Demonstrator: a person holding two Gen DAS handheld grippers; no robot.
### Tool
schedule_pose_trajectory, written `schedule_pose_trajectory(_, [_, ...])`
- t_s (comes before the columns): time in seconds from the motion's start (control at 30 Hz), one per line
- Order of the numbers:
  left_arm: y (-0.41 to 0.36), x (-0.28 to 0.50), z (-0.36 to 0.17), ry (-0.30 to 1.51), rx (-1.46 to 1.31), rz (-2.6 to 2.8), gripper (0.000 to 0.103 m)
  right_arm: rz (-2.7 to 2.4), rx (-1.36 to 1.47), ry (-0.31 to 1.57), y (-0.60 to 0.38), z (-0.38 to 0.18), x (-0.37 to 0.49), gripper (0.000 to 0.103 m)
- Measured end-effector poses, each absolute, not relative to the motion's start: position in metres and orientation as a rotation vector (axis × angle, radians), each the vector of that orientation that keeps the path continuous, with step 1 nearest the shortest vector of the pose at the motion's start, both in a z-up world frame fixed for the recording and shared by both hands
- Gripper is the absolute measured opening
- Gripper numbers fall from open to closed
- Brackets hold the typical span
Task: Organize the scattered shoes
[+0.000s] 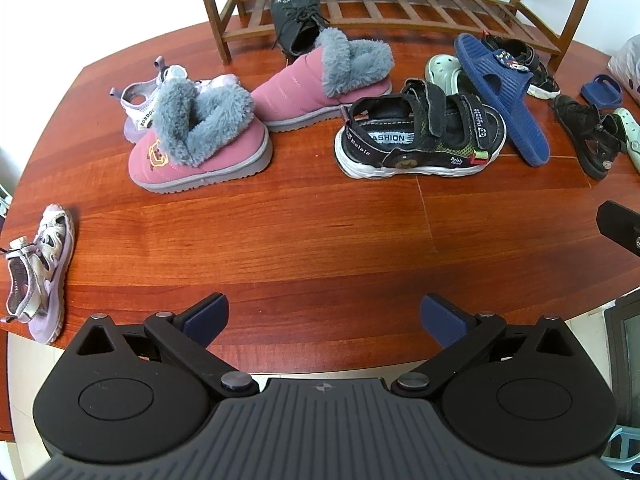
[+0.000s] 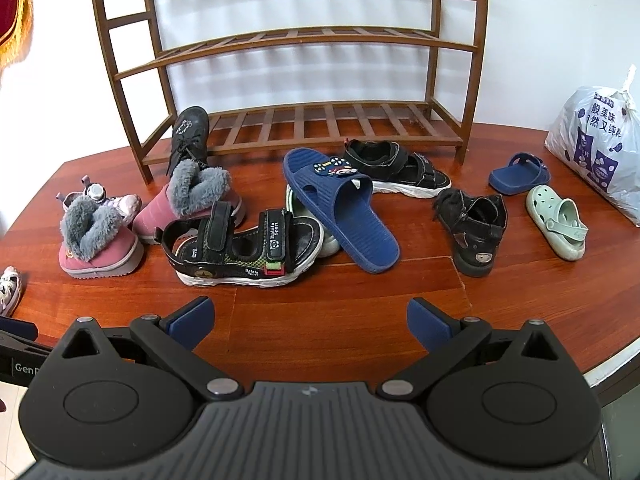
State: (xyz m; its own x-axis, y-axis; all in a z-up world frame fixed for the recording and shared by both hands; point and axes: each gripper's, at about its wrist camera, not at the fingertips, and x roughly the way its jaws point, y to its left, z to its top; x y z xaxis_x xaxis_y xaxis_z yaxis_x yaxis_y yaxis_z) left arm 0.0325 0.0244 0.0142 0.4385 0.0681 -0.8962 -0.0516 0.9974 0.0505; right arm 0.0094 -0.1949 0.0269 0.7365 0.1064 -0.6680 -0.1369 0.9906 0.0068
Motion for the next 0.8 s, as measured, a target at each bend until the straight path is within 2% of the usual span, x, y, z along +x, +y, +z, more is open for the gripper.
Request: schedule_pose_trajectory(0.8, [0.028,0.041,0.008,1.139,0.006,0.065,0.103,0.129,-0.045,0.757,-0.192,0.022,0.02,0.103])
